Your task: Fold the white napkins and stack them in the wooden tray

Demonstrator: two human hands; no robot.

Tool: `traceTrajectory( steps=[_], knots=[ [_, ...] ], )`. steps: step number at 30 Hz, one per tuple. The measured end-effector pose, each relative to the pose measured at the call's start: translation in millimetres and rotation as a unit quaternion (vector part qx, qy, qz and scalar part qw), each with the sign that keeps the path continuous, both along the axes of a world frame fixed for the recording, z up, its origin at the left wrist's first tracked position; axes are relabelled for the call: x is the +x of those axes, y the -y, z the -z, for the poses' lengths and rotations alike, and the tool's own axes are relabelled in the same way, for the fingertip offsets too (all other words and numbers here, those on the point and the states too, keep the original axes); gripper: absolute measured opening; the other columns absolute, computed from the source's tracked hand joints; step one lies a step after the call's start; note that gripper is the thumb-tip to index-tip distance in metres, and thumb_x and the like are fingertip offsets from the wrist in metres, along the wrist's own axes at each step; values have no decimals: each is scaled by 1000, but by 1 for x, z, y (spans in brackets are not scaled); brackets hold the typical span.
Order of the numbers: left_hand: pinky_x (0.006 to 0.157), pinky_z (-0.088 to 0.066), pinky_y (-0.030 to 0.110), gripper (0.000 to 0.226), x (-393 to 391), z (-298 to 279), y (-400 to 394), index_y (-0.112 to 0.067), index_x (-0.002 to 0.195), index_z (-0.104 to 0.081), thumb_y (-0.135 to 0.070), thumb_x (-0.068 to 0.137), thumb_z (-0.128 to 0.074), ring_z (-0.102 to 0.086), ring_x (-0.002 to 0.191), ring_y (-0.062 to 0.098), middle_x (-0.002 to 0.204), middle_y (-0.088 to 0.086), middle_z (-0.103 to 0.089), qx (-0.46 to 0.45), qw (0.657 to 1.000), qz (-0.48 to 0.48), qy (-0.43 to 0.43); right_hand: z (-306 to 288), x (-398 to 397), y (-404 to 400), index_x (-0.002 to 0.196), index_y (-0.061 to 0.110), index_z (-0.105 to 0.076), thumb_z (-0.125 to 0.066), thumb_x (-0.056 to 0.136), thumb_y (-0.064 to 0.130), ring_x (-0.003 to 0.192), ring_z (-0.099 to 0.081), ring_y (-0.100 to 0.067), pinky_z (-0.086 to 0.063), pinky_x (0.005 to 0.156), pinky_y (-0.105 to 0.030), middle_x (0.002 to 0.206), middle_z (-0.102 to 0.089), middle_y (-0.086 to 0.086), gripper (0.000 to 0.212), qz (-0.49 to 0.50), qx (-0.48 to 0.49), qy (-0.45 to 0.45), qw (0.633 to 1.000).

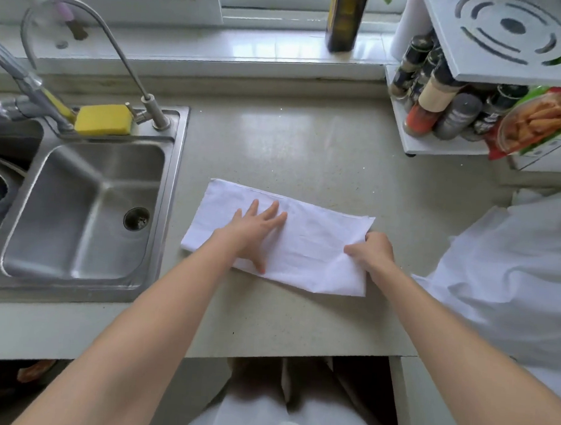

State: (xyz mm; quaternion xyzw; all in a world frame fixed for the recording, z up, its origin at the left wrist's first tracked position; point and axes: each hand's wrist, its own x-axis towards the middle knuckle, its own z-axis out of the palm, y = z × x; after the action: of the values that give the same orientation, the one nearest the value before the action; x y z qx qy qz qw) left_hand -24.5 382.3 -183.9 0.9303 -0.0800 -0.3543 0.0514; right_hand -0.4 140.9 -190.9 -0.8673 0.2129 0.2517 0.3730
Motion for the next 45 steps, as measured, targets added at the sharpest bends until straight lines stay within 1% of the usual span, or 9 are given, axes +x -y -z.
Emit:
traceTrajectory(
  steps=[7, 10, 13, 19, 23, 33, 36, 41, 45],
  knots=[
    [109, -33, 41, 117, 28, -1, 48, -25, 152, -5, -34, 67, -84, -12, 145, 25, 160, -5, 3, 45, 964, 253, 67, -21, -38, 30, 94, 2, -63, -64, 81, -3, 78, -61, -23, -47, 60, -27, 91, -65, -10, 15, 73, 94, -26, 993],
    [112, -28, 35, 81, 10, -7, 64, -26, 151, -22, -43, 85, -67, -21, 144, 19, 158, -8, -19, -152, 986, 74, 13, -30, -42, 29, 101, -1, -62, -58, 85, -8, 69, -61, -23, -50, 53, -25, 89, -65, -14, 18, 159, 201, -40, 966],
    [113, -26, 28, 71, -22, -25, 68, -32, 148, -29, -57, 87, -57, -29, 139, 3, 151, -17, -31, -412, 890, -176, -81, -36, -36, 22, 100, -3, -61, -55, 86, -10, 63, -62, -21, -50, 48, -25, 84, -65, -15, 16, 205, 247, -41, 946],
    [107, -35, 29, 80, -67, -15, 79, -29, 153, -15, -34, 88, -62, -35, 136, 10, 151, -11, -34, -328, 930, -114, 120, -50, -22, -12, 73, -4, -56, -50, 84, -17, 41, -61, -12, -50, 41, -20, 48, -62, -7, 17, 232, 313, -44, 920],
    [86, -49, 32, 37, -70, -13, 71, -23, 129, -56, -13, 96, -43, -62, 101, 18, 110, -4, -68, -401, 845, -267, 231, -54, -18, -37, 86, -12, -57, -50, 87, -13, 55, -67, -21, -56, 49, -24, 75, -67, -20, 7, 192, 348, -35, 917],
    [55, -32, 26, 29, -55, 5, -6, -9, 67, -56, -25, 91, -53, -38, 65, 15, 65, -4, -49, -365, 766, -477, 229, -45, 25, -103, 98, 5, -54, -51, 85, 11, 77, -65, -24, -55, 70, -38, 89, -67, -9, 15, -116, 73, 187, 973],
    [61, -39, 26, 22, -44, 13, -16, -11, 80, -68, -28, 88, -55, -48, 69, 13, 74, -3, -60, -380, 753, -497, 205, -38, 41, -123, 123, 10, -49, -52, 86, 9, 109, -48, -24, -40, 91, -36, 118, -54, -5, 37, -297, -52, 349, 887],
    [62, -40, 25, 19, -34, 22, -32, -18, 80, -66, -16, 95, -55, -50, 69, 12, 76, -2, -61, -388, 744, -509, 192, -17, 76, -152, 134, 16, -43, -51, 87, 14, 134, -32, -24, -11, 117, -34, 134, -48, -5, 48, -614, -142, 219, 745],
    [56, -33, 25, 27, -31, 25, -39, -1, 81, -61, -21, 96, -53, -41, 62, 14, 70, 3, -50, -376, 730, -546, 167, -9, 89, -166, 77, 18, -50, -45, 95, 21, 94, -46, -27, -36, 78, -34, 82, -55, -3, 18, -655, -142, 179, 720]
  ],
)
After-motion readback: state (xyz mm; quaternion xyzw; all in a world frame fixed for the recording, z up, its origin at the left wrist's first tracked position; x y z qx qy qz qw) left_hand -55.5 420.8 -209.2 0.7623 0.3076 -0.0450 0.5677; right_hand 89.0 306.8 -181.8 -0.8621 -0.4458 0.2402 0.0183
